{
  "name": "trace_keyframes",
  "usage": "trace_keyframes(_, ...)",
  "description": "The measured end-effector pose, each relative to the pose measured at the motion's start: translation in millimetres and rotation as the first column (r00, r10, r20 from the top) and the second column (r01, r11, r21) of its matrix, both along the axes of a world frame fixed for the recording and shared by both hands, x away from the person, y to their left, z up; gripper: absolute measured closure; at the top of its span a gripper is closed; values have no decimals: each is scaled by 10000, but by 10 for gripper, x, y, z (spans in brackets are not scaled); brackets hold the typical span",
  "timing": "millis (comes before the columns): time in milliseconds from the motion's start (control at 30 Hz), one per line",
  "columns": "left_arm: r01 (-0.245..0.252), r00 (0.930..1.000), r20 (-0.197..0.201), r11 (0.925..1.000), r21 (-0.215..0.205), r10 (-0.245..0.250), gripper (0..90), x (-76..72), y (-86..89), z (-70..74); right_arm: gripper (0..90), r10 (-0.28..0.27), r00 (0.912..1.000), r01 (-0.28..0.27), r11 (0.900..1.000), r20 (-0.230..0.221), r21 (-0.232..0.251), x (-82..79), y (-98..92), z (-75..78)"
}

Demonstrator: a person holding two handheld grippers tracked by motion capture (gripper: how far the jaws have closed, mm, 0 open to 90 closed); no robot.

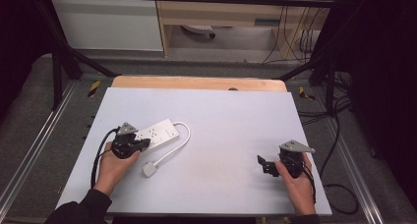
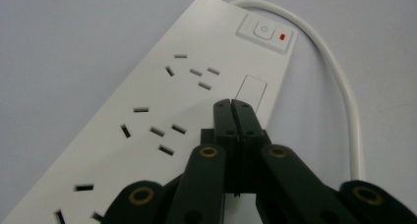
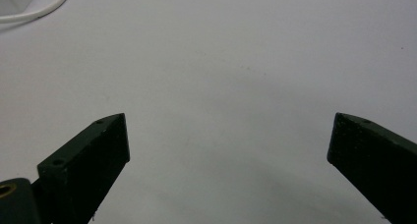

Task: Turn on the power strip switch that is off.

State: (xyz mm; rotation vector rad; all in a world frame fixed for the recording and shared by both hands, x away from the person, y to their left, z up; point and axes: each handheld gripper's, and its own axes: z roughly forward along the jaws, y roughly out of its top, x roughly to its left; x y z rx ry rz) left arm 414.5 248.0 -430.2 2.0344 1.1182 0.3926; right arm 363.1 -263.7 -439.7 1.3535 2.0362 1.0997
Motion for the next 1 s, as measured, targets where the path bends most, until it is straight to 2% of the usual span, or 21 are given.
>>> trace_keyframes(1000,115,9999,8,9999,-64,-115,900,-19,-6,-4,27,22,10000,-22,10000,-32,-21,-1,5,-2)
